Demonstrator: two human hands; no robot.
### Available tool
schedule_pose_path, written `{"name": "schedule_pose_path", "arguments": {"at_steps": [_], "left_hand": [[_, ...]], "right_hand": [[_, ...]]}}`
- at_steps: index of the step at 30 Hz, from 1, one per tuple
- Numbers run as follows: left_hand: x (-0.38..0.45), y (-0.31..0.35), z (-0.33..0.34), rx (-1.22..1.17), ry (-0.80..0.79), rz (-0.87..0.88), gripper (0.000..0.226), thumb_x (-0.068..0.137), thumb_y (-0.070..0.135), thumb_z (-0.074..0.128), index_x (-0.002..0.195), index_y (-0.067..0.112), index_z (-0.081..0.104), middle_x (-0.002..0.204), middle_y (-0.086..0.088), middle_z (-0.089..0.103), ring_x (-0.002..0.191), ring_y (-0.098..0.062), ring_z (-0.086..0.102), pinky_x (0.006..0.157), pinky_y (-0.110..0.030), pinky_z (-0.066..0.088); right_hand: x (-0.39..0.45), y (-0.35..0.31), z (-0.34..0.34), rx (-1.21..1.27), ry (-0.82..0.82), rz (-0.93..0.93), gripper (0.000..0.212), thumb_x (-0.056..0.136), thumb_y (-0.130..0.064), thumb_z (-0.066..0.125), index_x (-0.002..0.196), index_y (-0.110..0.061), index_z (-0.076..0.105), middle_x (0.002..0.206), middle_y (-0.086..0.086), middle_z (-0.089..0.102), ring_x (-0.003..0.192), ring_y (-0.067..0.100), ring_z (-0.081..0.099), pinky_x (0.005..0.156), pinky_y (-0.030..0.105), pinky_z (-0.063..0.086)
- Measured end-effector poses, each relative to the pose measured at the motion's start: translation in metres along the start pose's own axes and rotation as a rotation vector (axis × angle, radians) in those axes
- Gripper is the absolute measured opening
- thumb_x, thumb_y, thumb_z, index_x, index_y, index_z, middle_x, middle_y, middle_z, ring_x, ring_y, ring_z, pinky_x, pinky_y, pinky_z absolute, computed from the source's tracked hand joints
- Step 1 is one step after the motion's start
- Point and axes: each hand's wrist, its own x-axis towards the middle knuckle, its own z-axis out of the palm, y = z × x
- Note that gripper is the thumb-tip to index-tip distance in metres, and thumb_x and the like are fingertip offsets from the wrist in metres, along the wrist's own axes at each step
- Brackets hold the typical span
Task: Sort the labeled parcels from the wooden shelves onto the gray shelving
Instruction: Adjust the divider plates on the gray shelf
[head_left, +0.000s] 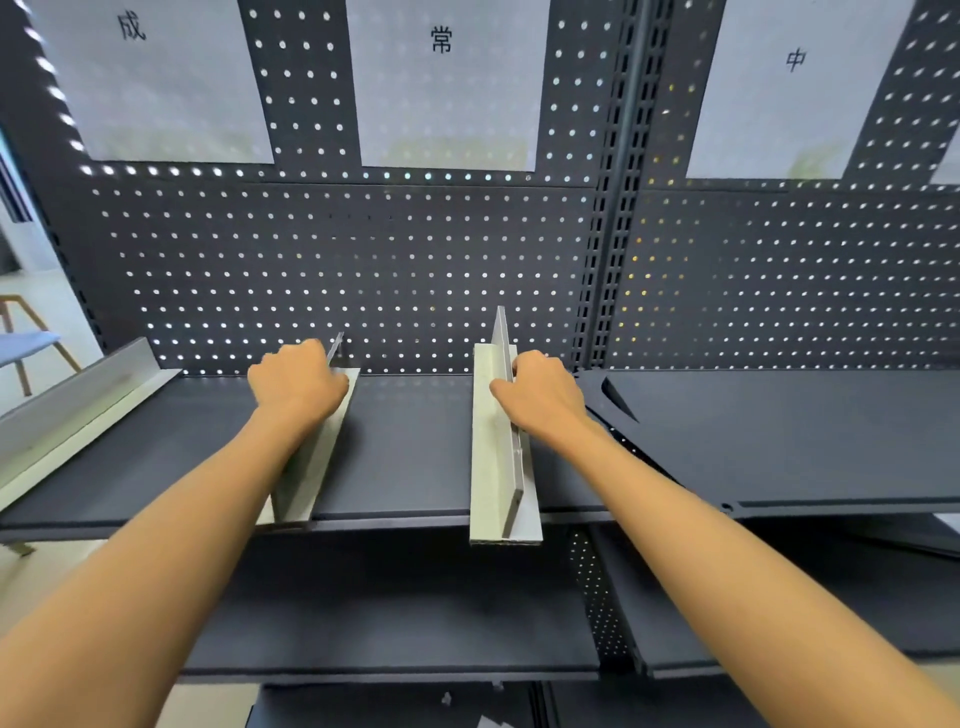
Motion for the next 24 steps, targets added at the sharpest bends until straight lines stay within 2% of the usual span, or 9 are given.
{"name": "schedule_pose_path", "arguments": {"at_steps": [3, 6, 10, 14, 16, 19, 24], "left_hand": [[-0.014, 0.028, -0.007, 0.052, 0.086, 0.025, 0.021, 0.088, 0.023, 0.056, 0.099, 0.004, 0.057, 0.104, -0.019, 0.063, 0.102, -0.038, 0.056, 0.079, -0.037, 0.039], [-0.032, 0.061, -0.01, 0.07, 0.134, 0.047, 0.022, 0.086, 0.02, 0.055, 0.099, 0.003, 0.061, 0.104, -0.02, 0.064, 0.1, -0.038, 0.057, 0.076, -0.036, 0.039], [-0.057, 0.102, -0.006, 0.043, 0.142, 0.065, 0.021, 0.086, 0.019, 0.054, 0.096, 0.003, 0.063, 0.1, -0.019, 0.065, 0.095, -0.037, 0.059, 0.077, -0.036, 0.042], [-0.077, 0.133, 0.0, 0.03, 0.142, 0.079, 0.021, 0.085, 0.018, 0.053, 0.096, 0.006, 0.066, 0.093, -0.016, 0.067, 0.089, -0.036, 0.061, 0.068, -0.031, 0.036], [-0.085, 0.146, 0.002, 0.029, 0.139, 0.098, 0.02, 0.086, 0.018, 0.053, 0.095, 0.007, 0.066, 0.091, -0.015, 0.067, 0.088, -0.035, 0.061, 0.067, -0.031, 0.034], [-0.089, 0.158, 0.004, 0.037, 0.136, 0.14, 0.021, 0.087, 0.021, 0.052, 0.097, 0.007, 0.065, 0.092, -0.013, 0.068, 0.089, -0.034, 0.061, 0.069, -0.032, 0.039], [-0.087, 0.169, 0.007, 0.053, 0.114, 0.174, 0.02, 0.087, 0.019, 0.052, 0.096, 0.006, 0.065, 0.087, -0.012, 0.068, 0.084, -0.033, 0.062, 0.068, -0.031, 0.038]], "right_hand": [[-0.005, 0.02, -0.021, -0.002, -0.004, -0.028, 0.036, 0.09, -0.013, 0.049, 0.062, -0.013, 0.026, 0.063, 0.001, 0.035, 0.054, 0.018, 0.032, 0.046, 0.029, 0.019], [-0.008, 0.046, -0.041, -0.008, 0.0, -0.053, 0.037, 0.09, -0.014, 0.05, 0.062, -0.015, 0.024, 0.063, 0.0, 0.035, 0.065, 0.027, 0.038, 0.047, 0.028, 0.02], [-0.011, 0.083, -0.063, -0.031, -0.018, -0.074, 0.036, 0.088, -0.014, 0.05, 0.062, -0.015, 0.025, 0.063, 0.001, 0.034, 0.072, 0.028, 0.04, 0.047, 0.028, 0.021], [-0.015, 0.115, -0.077, -0.017, -0.042, -0.064, 0.035, 0.085, -0.011, 0.05, 0.061, -0.015, 0.025, 0.061, 0.002, 0.036, 0.069, 0.028, 0.04, 0.047, 0.027, 0.021], [-0.016, 0.128, -0.081, -0.029, -0.048, -0.048, 0.035, 0.085, -0.012, 0.05, 0.062, -0.015, 0.025, 0.062, 0.002, 0.037, 0.07, 0.027, 0.04, 0.047, 0.026, 0.022], [-0.014, 0.143, -0.084, -0.04, -0.049, -0.035, 0.035, 0.086, -0.014, 0.05, 0.062, -0.016, 0.024, 0.062, 0.002, 0.038, 0.07, 0.028, 0.041, 0.047, 0.026, 0.023], [-0.006, 0.153, -0.084, -0.039, -0.058, -0.014, 0.036, 0.086, -0.013, 0.05, 0.061, -0.016, 0.025, 0.06, 0.0, 0.034, 0.056, 0.022, 0.034, 0.047, 0.026, 0.023]]}}
